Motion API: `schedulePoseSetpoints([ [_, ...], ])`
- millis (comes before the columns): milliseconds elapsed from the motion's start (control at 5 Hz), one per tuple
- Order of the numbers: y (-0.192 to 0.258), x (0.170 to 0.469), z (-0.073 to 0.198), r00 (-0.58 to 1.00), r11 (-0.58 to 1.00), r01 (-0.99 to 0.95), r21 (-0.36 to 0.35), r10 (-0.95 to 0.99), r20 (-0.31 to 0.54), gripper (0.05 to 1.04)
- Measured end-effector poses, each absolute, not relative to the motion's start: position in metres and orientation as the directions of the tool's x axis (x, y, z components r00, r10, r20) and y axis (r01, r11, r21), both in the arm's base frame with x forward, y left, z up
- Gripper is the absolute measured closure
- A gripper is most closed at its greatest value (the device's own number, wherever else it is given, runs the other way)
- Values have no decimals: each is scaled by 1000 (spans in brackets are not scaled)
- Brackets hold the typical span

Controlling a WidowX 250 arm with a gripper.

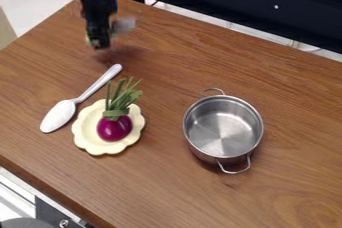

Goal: Teke the green spatula and put it at the top left side of the table

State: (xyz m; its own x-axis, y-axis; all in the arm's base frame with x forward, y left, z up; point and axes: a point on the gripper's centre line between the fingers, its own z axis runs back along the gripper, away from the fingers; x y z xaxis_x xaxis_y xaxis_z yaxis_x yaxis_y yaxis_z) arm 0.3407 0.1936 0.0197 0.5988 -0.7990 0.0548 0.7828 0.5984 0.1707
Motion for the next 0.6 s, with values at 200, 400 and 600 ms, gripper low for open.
schedulePoseSetpoints([
  [200, 187, 343, 7, 588, 586, 793, 169, -808, 41, 746],
  [400, 180, 349, 2, 601, 598, 781, 181, -798, 45, 746],
  [600, 174, 352, 3, 611, 612, 770, 180, -789, 65, 746],
])
